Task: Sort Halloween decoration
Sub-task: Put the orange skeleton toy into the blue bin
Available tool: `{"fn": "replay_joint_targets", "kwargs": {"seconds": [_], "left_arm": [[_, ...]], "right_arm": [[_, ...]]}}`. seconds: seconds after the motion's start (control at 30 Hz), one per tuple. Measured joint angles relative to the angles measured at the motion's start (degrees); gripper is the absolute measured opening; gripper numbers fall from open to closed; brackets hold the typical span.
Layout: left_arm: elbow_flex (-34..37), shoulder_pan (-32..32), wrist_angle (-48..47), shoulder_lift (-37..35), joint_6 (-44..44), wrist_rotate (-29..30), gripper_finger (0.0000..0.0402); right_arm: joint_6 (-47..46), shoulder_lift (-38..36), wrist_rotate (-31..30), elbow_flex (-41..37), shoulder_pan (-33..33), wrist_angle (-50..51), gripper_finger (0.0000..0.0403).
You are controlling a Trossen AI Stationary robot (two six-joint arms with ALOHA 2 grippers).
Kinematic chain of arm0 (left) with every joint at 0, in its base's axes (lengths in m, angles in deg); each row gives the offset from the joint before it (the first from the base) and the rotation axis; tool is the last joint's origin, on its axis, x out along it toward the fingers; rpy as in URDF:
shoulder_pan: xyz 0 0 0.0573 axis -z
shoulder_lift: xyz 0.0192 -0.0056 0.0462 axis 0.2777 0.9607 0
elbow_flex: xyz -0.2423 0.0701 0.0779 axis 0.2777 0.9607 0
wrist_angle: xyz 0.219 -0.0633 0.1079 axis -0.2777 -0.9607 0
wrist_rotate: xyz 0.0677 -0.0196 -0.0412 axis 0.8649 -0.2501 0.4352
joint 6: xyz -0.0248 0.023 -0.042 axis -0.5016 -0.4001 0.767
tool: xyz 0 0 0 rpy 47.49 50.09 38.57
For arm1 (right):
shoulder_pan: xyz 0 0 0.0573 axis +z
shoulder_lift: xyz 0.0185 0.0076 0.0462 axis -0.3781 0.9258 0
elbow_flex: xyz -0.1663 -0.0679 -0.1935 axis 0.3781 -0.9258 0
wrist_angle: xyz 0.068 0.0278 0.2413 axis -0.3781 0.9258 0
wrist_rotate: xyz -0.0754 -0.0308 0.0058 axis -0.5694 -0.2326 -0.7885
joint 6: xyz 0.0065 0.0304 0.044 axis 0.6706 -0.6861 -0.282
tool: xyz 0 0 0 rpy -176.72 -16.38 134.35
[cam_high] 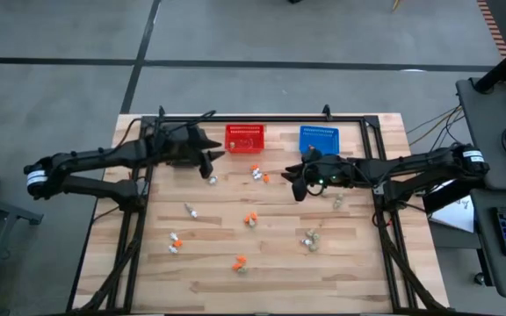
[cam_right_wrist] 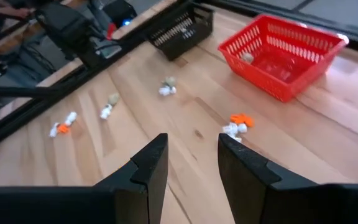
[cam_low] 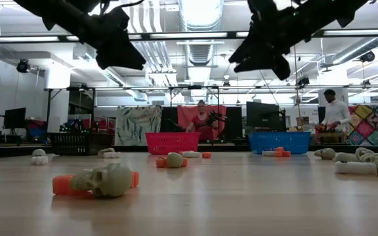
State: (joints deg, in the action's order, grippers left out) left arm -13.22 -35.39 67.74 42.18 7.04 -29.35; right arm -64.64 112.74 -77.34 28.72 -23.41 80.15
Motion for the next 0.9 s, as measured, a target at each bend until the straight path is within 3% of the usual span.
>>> {"fn": "replay_joint_targets", "kwargs": {"seconds": [0.3,0.5,0.9], "left_arm": [[1.81,0.35,5.91,-0.02,2.28,0.10,0.0136],[1.59,0.35,6.85,-0.07,2.26,0.14,0.0136],[1.59,0.35,6.98,-0.07,1.27,0.16,0.0136]], "right_arm": [[-3.51,8.33,2.57,0.23,-3.40,-3.17,0.0128],[-4.16,15.53,4.88,5.61,-5.58,-1.46,0.0128],[-3.89,31.68,5.61,26.15,-7.36,23.44,0.0128]]}}
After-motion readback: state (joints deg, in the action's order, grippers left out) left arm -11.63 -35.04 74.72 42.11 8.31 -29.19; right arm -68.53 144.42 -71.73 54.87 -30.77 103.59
